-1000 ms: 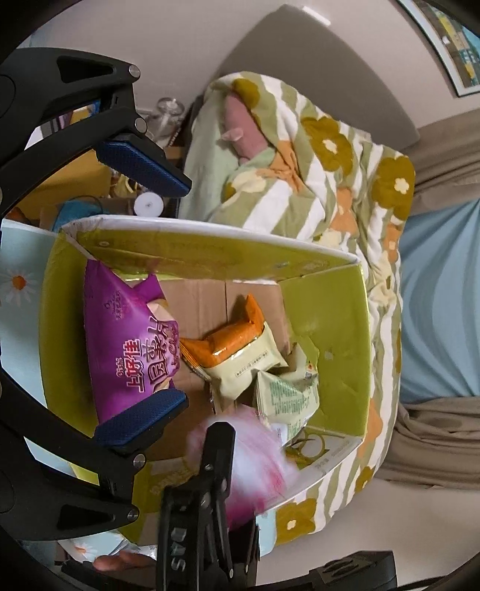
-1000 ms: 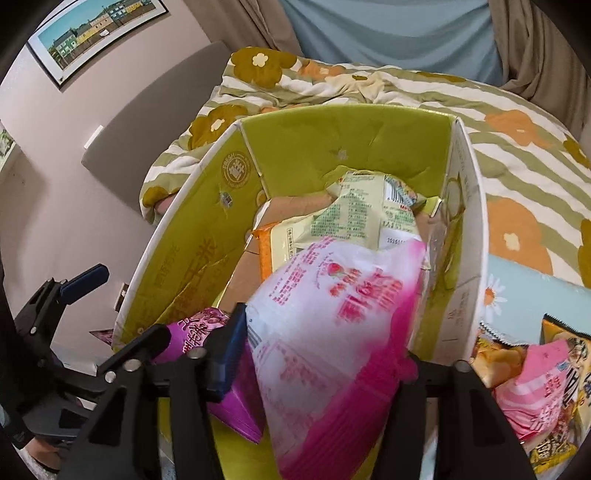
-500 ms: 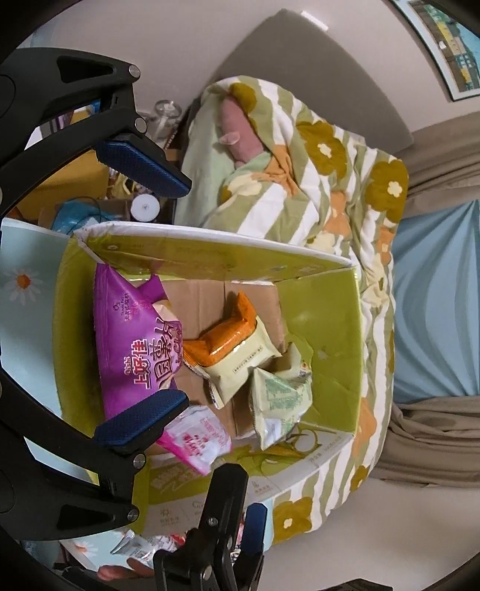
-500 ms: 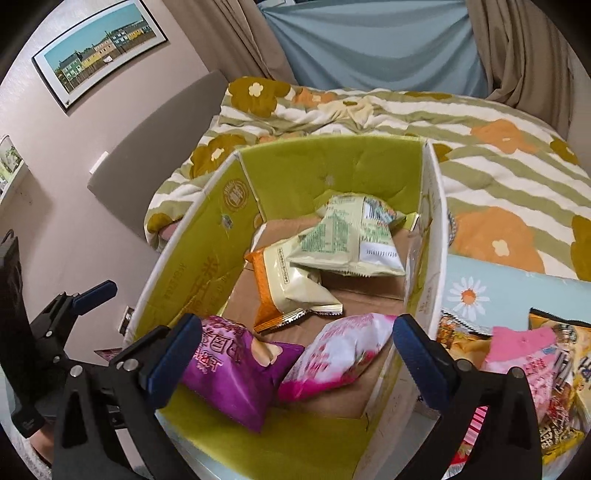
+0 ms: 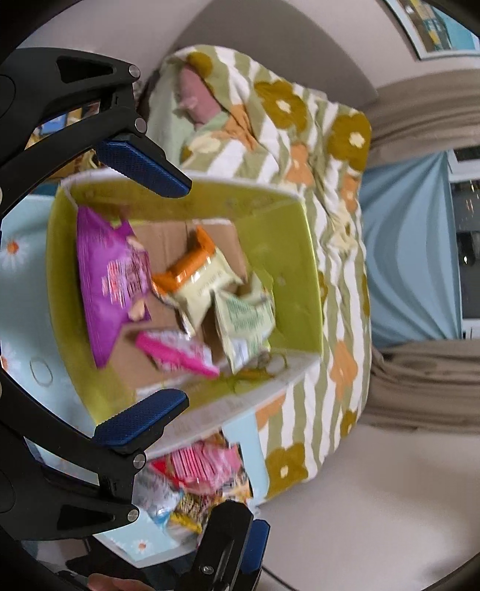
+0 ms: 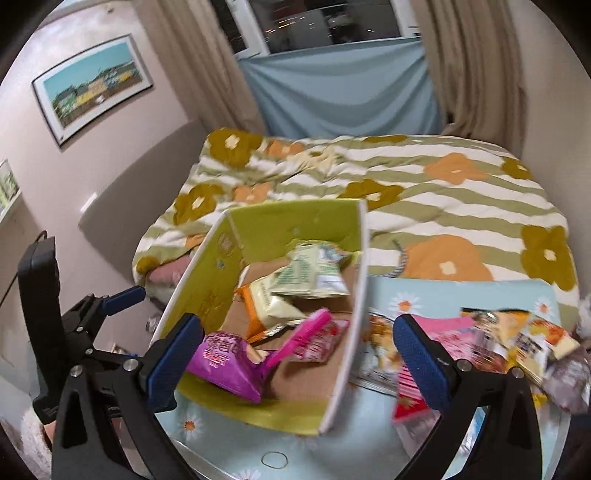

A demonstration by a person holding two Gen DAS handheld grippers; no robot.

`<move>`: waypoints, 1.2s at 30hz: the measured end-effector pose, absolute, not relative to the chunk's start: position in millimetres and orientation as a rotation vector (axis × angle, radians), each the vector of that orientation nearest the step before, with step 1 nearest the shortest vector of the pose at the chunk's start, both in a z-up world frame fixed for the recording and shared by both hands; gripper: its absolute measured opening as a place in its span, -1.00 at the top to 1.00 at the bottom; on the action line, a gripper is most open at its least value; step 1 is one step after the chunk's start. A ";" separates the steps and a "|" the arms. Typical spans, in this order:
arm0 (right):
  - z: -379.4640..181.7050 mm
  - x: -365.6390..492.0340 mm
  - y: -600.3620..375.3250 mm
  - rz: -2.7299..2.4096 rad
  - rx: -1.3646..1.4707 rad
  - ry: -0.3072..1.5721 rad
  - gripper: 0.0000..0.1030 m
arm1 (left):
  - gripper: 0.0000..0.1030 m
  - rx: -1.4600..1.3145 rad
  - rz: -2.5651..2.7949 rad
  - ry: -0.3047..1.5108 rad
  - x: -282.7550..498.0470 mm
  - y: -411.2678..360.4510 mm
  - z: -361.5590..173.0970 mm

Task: Organize snacks
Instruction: 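Grasp the pink marshmallow bag with the left tool while the right tool grasps the brown bag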

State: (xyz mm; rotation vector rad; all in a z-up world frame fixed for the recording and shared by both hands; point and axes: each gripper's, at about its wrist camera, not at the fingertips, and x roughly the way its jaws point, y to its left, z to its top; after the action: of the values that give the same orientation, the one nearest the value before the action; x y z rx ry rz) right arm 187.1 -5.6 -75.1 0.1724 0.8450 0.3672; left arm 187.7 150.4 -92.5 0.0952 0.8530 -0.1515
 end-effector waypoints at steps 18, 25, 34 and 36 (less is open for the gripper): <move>-81.5 142.2 -186.3 0.166 0.208 0.830 -1.00 | -1.00 0.135 -0.265 0.899 187.3 -8.8 -97.8; -96.2 141.0 -257.9 0.140 0.211 0.852 -1.00 | -1.00 0.144 -0.222 0.955 196.7 -62.9 -121.3; -147.2 162.6 -326.2 0.187 0.122 0.959 -1.00 | -1.00 0.173 -0.062 1.047 225.6 -109.6 -171.9; -159.6 168.3 -335.1 0.209 0.105 0.986 -1.00 | -1.00 0.171 -0.027 1.065 229.8 -112.3 -182.1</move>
State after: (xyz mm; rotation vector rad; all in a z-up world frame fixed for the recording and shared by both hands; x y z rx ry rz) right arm 168.3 -335.1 -159.6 0.1051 0.9857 0.2088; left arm 229.8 -112.3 -182.1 0.1711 1.0650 -0.0269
